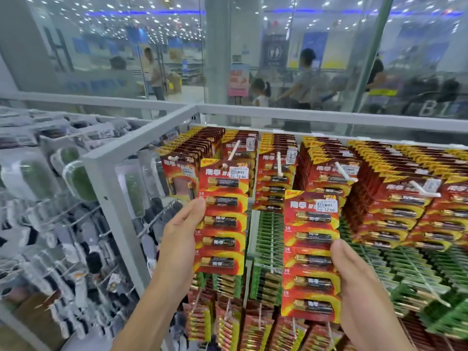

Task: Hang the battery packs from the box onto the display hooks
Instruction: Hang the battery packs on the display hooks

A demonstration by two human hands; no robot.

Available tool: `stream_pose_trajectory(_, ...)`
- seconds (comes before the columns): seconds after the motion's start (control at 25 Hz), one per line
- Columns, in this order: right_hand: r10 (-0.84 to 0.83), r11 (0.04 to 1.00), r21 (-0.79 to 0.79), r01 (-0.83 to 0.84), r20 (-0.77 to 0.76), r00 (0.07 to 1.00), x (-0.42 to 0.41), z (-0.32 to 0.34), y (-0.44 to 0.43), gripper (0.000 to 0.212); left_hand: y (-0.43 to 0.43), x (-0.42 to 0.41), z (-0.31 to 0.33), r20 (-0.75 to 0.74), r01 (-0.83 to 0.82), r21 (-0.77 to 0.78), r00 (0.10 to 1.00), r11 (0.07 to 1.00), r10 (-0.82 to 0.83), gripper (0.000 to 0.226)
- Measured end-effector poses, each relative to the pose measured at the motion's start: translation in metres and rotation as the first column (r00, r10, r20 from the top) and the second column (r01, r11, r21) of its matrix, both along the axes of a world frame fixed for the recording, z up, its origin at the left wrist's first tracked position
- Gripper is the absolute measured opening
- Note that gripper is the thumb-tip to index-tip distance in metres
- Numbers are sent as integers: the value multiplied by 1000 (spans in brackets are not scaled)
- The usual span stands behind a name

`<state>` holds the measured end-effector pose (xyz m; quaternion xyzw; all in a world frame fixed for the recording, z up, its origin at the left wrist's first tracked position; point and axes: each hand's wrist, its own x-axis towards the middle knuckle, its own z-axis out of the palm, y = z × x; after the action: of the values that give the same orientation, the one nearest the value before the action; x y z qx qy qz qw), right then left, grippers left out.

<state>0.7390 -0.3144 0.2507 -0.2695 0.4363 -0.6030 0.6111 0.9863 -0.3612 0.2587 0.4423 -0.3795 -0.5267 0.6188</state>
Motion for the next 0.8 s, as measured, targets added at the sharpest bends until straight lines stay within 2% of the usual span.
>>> stream_pose_trajectory(0.08,-20,1000,-7,20,4,1000,1,4,4,56,-1,0,-2,-1,13,0,1000,1000,-13,36)
stream_pose_trajectory(0.24,-42,999,-20,41,-30,999,3,8,9,60,-17,-7,-4,-16,67,27,998,997,-67,36)
stream_pose_trajectory(0.32,-50,999,-26,48,-50,998,7,9,9,71,-34,-15,-4,0,79,34,997,996,-79,37)
stream_pose_trajectory(0.44,-6,999,-53,1,-95,996,11,8,8,105,-68,-32,-3,7,6,21,1000,1000,-6,34)
stream_pose_trajectory(0.48,-17,997,-72,9,-106,994,13,9,7,106,-82,-37,-4,-4,-26,19,1000,999,26,34)
stream_pose_trajectory(0.6,16,992,-124,-28,-97,995,19,15,5,76,-121,-49,-12,-10,-122,17,992,992,122,38)
stream_pose_trajectory(0.72,16,990,-138,-30,-104,994,29,22,-1,74,-142,-55,-17,56,-171,-9,984,985,171,31)
stream_pose_trajectory(0.8,5,991,-133,-23,-133,991,33,25,-6,50,-147,-57,-16,101,-193,-25,976,981,195,25)
